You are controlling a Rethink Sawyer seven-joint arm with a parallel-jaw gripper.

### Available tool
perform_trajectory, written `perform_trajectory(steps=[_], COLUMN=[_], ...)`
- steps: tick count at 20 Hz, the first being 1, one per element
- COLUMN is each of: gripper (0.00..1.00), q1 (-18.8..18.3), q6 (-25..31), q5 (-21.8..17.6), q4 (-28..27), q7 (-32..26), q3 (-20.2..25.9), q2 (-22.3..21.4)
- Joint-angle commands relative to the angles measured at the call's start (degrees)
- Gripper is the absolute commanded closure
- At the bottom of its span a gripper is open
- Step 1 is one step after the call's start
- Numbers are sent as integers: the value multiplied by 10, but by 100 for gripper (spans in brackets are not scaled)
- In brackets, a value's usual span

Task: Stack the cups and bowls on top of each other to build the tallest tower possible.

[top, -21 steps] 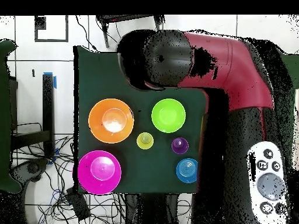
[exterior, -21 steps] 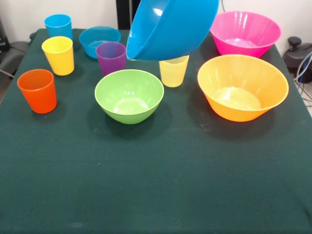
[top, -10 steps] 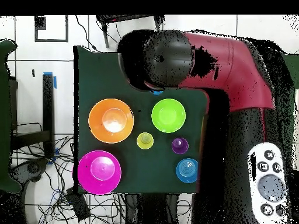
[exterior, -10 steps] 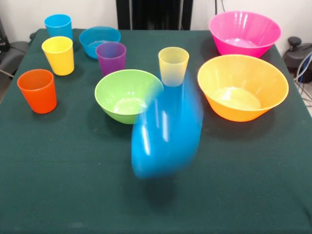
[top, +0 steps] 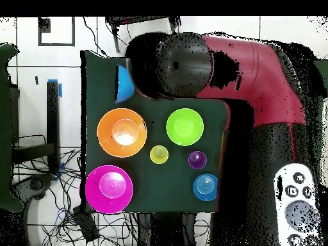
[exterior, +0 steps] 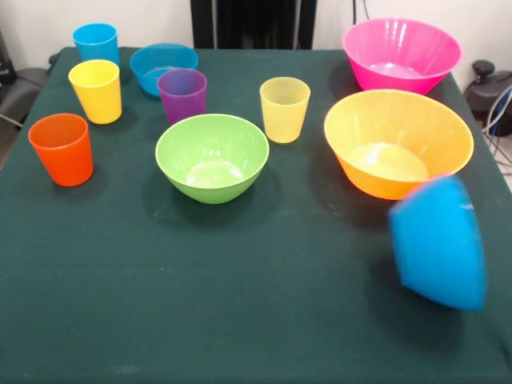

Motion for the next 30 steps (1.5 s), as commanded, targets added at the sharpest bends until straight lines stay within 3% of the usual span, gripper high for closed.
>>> perform_trajectory(steps=[1,22,24,30], gripper=[100,100,100,100], q1=[-3,1,4,15], q6=[-19,-10,5,-25], q5=[-21,-21,-18,-24], q4=[80,83,90,168], q7=[12,23,34,43], q3=[-14,-20,-26,-44], q2=[14,11,9,-22])
